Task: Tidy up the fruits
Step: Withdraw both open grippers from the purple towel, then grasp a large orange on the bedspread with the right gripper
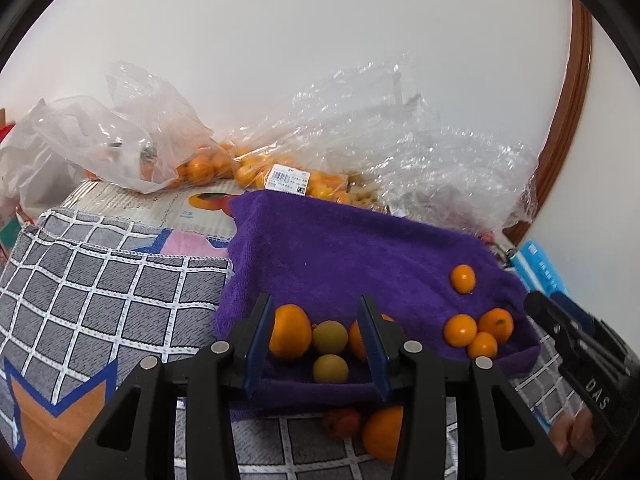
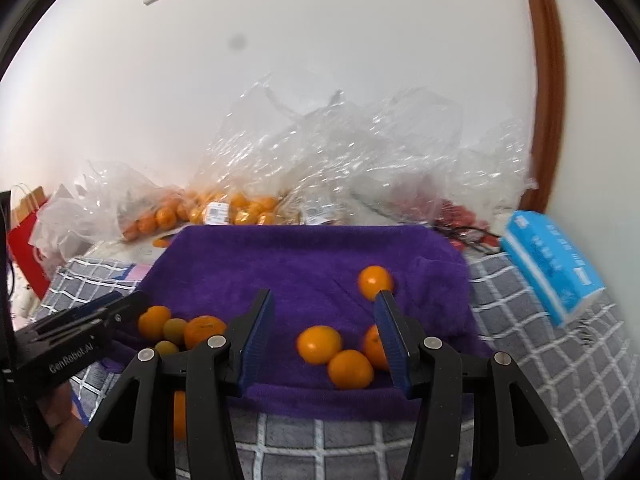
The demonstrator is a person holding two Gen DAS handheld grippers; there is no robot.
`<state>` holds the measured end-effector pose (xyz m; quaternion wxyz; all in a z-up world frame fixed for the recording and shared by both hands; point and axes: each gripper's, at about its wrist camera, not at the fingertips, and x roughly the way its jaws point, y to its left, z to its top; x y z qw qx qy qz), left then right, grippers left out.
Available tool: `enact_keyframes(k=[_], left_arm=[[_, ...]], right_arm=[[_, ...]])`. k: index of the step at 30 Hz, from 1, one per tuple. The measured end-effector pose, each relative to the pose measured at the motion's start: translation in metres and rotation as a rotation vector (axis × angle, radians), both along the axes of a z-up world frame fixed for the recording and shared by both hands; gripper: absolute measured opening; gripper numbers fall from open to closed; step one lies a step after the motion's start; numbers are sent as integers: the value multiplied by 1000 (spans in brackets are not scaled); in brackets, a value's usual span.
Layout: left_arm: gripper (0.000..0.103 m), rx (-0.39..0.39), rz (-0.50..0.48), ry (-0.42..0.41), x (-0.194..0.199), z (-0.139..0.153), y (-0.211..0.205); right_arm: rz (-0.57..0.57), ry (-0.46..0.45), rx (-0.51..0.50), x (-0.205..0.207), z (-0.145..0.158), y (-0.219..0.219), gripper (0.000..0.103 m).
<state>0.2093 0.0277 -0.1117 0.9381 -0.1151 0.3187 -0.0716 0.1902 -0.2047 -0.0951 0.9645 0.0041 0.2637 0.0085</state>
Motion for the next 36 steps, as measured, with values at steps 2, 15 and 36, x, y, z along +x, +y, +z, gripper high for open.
enact_keyframes(k=[2, 15, 36], left_arm=[[41, -16, -16, 19, -5, 3, 0], [43, 95, 25, 85, -51, -9, 25], [47, 165, 77, 183, -68, -46, 56]], right_arm=[[-5, 0, -4, -10, 4, -1, 52], [36, 113, 90, -38, -21, 4, 50], [209, 261, 146, -27, -64, 66, 48]])
